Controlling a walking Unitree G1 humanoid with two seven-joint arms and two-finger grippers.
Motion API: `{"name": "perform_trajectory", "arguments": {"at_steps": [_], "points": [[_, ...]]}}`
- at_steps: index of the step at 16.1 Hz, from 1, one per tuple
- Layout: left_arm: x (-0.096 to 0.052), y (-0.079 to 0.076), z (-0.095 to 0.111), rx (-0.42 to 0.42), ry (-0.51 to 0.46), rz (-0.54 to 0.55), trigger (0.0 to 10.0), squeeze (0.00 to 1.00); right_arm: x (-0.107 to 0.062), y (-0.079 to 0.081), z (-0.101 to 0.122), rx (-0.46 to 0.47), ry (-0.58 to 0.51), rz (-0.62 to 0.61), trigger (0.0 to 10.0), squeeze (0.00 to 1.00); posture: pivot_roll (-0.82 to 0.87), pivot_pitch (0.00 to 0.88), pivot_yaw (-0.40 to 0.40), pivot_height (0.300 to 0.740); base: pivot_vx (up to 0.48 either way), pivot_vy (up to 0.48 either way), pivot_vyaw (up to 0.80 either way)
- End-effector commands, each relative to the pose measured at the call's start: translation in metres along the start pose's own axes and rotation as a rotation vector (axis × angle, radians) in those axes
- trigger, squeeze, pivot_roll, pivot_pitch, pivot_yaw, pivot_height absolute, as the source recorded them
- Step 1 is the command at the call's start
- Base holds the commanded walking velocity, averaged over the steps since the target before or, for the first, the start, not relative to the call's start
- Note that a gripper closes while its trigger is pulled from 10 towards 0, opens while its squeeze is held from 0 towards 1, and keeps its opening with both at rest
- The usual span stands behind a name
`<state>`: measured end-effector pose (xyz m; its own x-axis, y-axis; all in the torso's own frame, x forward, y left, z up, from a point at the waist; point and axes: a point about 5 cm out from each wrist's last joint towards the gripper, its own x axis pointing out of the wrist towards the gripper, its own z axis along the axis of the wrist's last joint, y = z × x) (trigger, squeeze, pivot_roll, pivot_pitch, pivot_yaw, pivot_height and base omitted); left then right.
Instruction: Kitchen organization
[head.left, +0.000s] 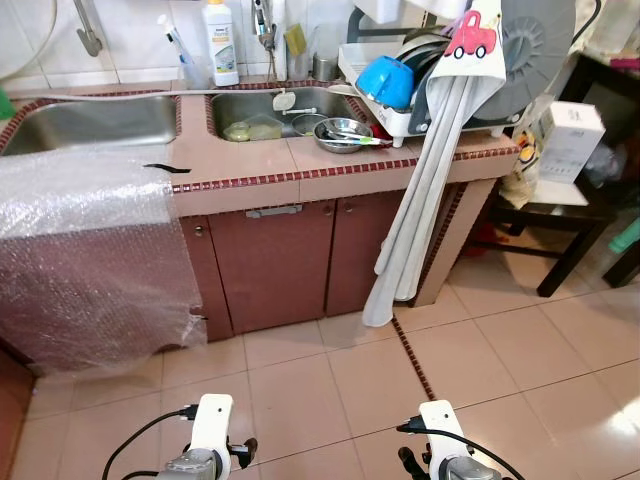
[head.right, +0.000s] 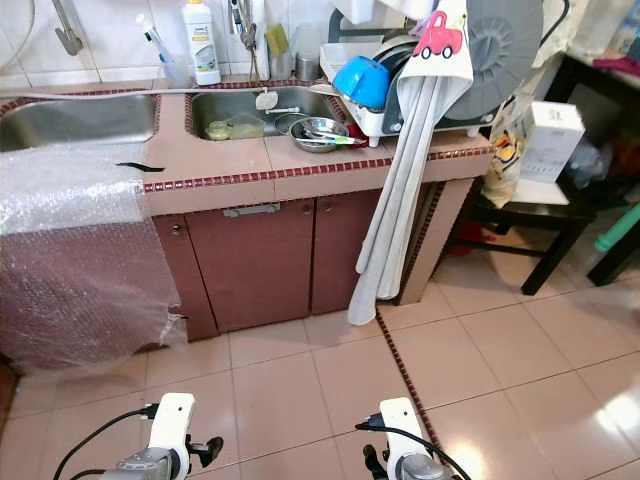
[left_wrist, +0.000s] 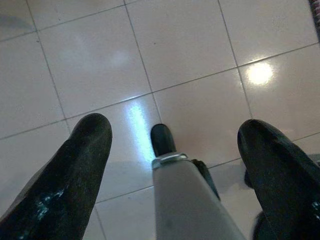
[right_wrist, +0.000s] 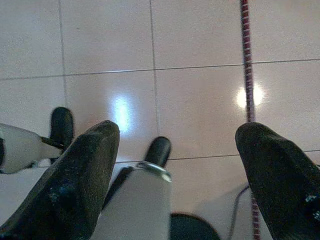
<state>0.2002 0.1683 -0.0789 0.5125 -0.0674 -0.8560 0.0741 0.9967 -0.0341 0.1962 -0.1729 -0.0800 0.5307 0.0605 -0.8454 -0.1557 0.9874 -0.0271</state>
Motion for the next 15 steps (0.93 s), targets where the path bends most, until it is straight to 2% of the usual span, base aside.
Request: {"name": "perform_trajectory", "arguments": {"at_steps": [1, 6, 12, 14, 15], "points": [[-0.0001, 0.0007, 0.0036, 0.041, -0.013, -0.017, 10.0, 0.0, 0.0002, 0.0005, 0.0003, 0.032, 0.002, 0.002, 10.0, 0.0, -0.01, 0.0, 0.024, 0.74, 0.0, 0.0, 0.0], [-0.0007, 0.0044, 0.0026, 0.087, -0.006, -0.014, 10.0, 0.0, 0.0006, 0.0055, -0.0005, 0.061, 0.003, 0.022, 10.0, 0.0, -0.01, 0.0, 0.043, 0.74, 0.0, 0.0, 0.0], [-0.0011, 0.0052, -0.0019, 0.108, 0.01, -0.01, 10.0, 0.0, 0.0006, 0.0072, -0.0022, 0.062, 0.009, 0.032, 10.0, 0.0, -0.02, 0.0, 0.047, 0.74, 0.0, 0.437, 0.0], [-0.0011, 0.0055, -0.0022, 0.128, 0.013, -0.008, 10.0, 0.0, 0.0004, 0.0064, -0.0033, 0.026, 0.012, 0.02, 10.0, 0.0, -0.02, 0.0, 0.051, 0.74, 0.0, 0.429, 0.0], [-0.0011, 0.0054, -0.0024, 0.135, 0.014, -0.009, 10.0, 0.0, 0.0003, 0.0069, -0.0048, 0.047, 0.016, 0.024, 10.0, 0.0, -0.02, 0.0, 0.053, 0.74, 0.0, 0.424, 0.0]]}}
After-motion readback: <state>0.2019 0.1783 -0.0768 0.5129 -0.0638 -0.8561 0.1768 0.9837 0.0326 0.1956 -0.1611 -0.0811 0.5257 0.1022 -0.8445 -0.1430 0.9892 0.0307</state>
